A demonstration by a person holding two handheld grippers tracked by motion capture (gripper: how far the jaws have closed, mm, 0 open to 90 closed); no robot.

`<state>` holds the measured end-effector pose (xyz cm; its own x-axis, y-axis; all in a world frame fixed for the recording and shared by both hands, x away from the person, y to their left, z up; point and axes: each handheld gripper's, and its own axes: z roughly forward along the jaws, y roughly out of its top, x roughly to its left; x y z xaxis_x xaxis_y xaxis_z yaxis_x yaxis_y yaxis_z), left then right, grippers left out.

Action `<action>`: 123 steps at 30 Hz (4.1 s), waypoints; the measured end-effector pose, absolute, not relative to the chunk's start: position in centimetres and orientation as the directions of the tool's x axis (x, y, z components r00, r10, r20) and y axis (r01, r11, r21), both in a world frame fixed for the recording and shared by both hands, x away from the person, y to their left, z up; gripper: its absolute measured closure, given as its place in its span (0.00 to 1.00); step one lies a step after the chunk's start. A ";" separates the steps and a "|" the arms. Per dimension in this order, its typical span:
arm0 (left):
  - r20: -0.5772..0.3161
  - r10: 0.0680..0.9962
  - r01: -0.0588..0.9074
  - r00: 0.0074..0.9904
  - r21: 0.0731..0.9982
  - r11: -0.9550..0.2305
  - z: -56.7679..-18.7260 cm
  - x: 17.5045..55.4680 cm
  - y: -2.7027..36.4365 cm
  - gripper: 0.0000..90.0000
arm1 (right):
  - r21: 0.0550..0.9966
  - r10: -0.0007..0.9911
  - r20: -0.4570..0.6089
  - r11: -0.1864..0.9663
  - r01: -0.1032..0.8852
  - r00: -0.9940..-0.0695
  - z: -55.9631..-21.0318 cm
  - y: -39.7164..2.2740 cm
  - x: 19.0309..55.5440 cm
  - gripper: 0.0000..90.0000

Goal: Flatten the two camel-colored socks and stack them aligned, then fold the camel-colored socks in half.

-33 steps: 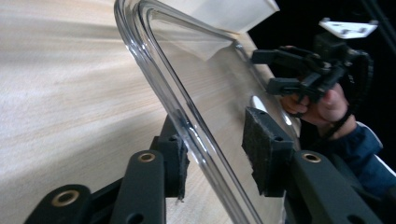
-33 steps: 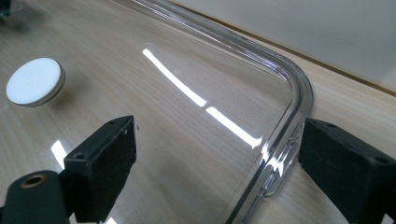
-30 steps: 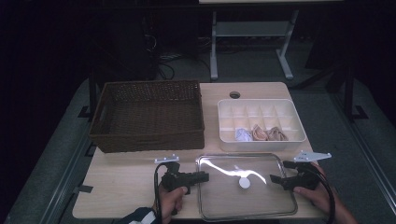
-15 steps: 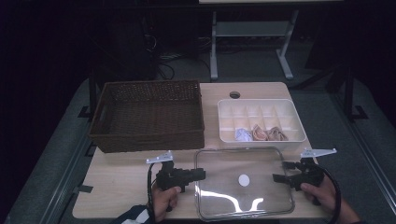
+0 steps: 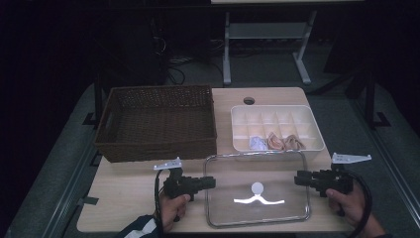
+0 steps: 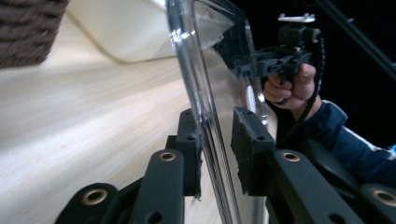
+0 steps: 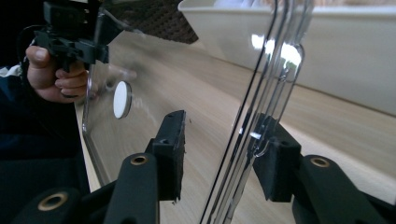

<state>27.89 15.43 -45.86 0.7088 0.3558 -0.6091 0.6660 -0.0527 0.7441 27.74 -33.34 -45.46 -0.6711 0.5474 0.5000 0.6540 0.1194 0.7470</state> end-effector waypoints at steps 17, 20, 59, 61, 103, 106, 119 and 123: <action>-0.555 0.374 0.614 0.743 0.788 -0.049 -42.8 30.0 14.2 0.86 | 0.785 0.582 0.468 0.072 0.615 -0.665 -42.4 -34.5 28.8 0.74; -0.559 0.365 0.611 0.745 0.791 -0.036 -42.4 30.4 14.0 0.87 | 0.791 0.589 0.462 0.066 0.608 -0.664 -42.0 -34.7 29.0 0.73; -0.571 0.452 0.621 0.685 0.783 0.049 -35.7 40.3 6.7 0.79 | 0.827 0.736 0.374 0.010 0.562 -0.564 -33.5 -39.5 36.5 0.66; -0.584 0.468 0.639 0.664 0.768 0.051 -35.7 41.0 6.4 0.79 | 0.816 0.745 0.384 0.002 0.578 -0.545 -33.4 -39.5 37.4 0.65; -0.435 0.723 0.719 0.537 0.684 -0.123 -36.5 44.1 2.2 0.32 | 0.633 0.871 0.467 -0.208 0.746 -0.152 -41.9 -39.4 44.3 0.46; -0.361 0.691 0.665 0.626 0.711 -0.230 -36.5 42.8 2.6 0.30 | 0.643 0.874 0.456 -0.192 0.742 -0.169 -41.7 -39.5 44.0 0.43; -0.253 0.668 0.599 0.700 0.717 -0.357 -38.4 37.7 2.5 0.22 | 0.657 0.854 0.405 -0.023 0.753 -0.327 -41.8 -39.1 41.9 0.32; -0.260 0.683 0.621 0.683 0.698 -0.356 -38.3 37.9 2.4 0.22 | 0.669 0.842 0.416 -0.028 0.742 -0.344 -42.2 -38.6 41.4 0.29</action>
<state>37.90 2.35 -38.31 0.6831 0.6825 -0.2600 0.6211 -0.3556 0.6984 41.42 -38.64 -42.17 -0.3437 0.8418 0.4163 0.7423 -0.0280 0.6695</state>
